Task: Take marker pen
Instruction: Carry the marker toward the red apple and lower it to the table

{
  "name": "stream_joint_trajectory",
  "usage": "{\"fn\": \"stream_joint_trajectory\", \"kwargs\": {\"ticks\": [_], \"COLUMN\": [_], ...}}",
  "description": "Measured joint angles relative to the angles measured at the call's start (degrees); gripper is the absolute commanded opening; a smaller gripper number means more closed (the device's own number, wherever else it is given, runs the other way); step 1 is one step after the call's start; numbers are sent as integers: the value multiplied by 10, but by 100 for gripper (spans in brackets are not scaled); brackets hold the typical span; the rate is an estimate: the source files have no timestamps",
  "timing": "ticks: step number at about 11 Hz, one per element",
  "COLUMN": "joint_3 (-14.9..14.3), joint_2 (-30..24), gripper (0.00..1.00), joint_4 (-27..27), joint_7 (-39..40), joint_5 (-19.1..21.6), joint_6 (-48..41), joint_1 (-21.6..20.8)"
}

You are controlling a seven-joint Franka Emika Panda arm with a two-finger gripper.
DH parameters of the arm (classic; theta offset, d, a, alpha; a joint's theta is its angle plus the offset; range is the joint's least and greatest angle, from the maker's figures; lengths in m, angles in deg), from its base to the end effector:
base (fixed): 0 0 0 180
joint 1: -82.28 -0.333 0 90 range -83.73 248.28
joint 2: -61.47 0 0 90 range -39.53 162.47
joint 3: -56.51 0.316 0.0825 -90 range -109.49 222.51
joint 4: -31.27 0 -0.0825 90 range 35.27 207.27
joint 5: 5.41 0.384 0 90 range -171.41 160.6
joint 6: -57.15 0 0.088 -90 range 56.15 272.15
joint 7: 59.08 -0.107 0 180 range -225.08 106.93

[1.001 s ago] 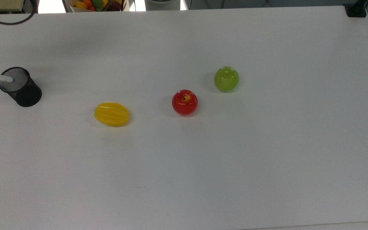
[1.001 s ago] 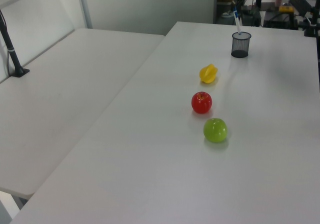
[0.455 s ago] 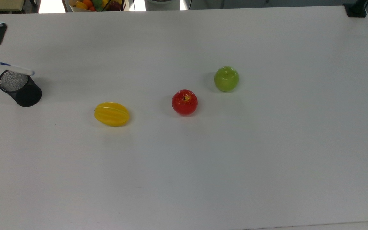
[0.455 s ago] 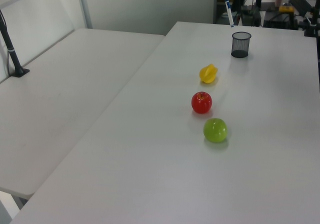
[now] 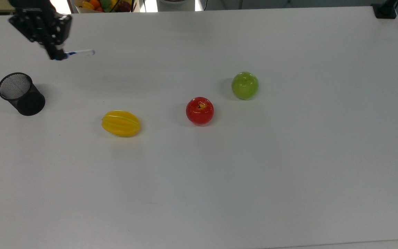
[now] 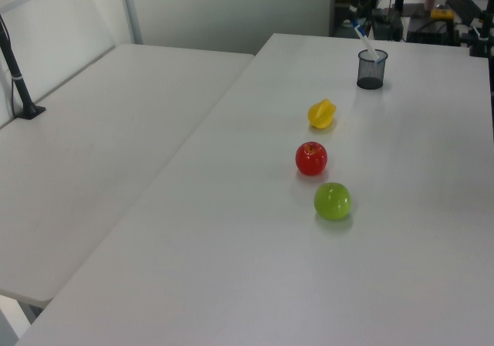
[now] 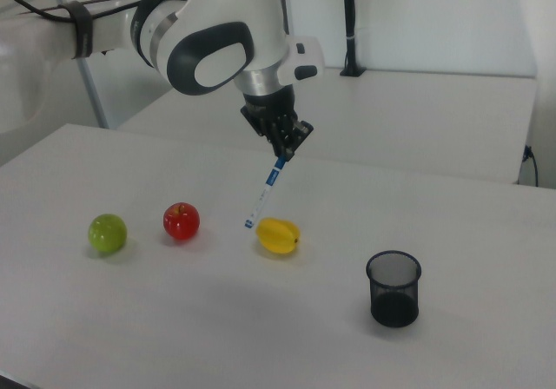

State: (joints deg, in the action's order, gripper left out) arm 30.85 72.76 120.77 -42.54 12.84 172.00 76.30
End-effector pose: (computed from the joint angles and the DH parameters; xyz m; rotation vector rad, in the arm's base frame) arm 0.6198 -0.1754 0.5663 -2.9686 0.1956 -0.4813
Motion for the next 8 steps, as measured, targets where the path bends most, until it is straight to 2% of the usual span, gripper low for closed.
{"fn": "stream_joint_trajectory", "kwargs": {"ticks": [3, 5, 8], "joint_3": [8, 24, 31], "joint_2": [1, 13, 61], "gripper": [9, 9, 9], "joint_4": [20, 37, 43], "joint_7": [-3, -4, -4], "joint_5": [-39, -57, -82], "joint_6": [-83, -99, -100], "joint_1": [-44, -69, -99]}}
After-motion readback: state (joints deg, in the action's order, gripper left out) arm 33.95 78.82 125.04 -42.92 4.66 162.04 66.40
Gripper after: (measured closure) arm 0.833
